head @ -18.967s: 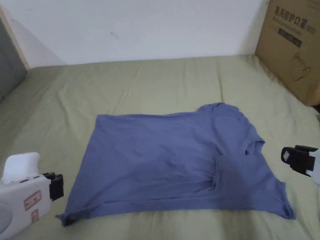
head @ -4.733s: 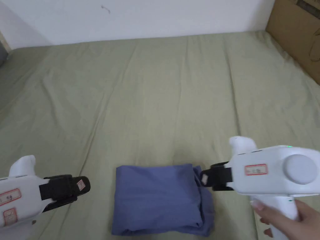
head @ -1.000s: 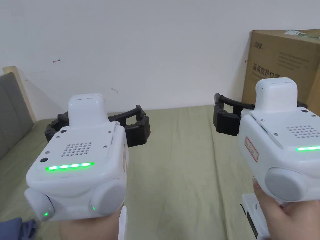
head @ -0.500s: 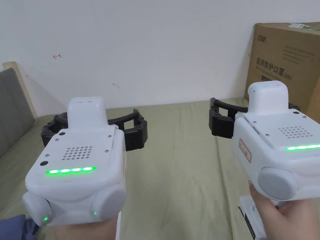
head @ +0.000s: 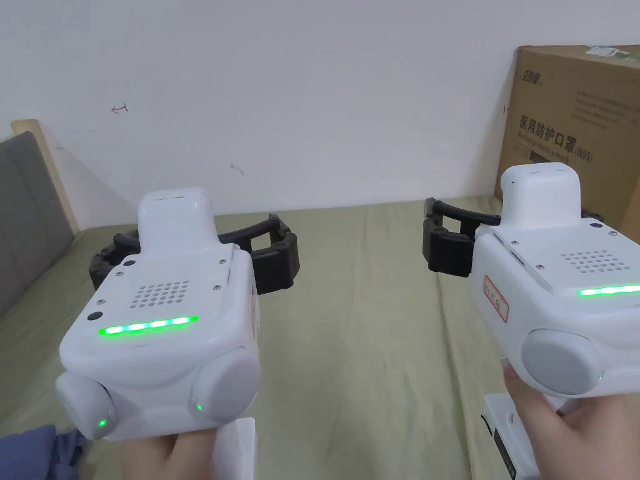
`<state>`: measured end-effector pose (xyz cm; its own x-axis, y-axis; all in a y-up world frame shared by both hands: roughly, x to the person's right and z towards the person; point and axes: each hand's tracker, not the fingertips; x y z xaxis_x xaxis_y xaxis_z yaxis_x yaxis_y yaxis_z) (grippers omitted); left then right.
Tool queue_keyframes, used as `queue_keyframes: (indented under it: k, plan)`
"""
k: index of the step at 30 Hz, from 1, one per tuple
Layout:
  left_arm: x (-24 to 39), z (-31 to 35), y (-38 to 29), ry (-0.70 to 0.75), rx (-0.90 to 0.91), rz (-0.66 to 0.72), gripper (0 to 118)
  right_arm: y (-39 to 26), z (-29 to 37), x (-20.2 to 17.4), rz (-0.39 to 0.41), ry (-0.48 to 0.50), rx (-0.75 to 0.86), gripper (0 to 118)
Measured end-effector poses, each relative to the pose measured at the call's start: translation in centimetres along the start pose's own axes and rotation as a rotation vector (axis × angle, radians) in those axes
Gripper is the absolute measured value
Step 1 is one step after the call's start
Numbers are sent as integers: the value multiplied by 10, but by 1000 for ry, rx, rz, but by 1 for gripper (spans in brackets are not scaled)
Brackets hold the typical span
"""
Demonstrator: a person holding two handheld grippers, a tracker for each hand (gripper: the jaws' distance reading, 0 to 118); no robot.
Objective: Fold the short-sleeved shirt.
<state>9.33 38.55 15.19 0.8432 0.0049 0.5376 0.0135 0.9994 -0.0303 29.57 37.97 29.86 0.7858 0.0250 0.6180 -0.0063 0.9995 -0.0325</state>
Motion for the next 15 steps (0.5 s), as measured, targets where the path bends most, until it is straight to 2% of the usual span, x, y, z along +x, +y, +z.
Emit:
queue_keyframes:
  k: [7, 15]
  plan:
    - [0, 1, 1, -31, 2, -6, 118, 0, 1, 0, 18, -8, 4, 96]
    - [5, 1, 4, -55, -11, -31, 118, 1, -3, 2, -4, -2, -14, 96]
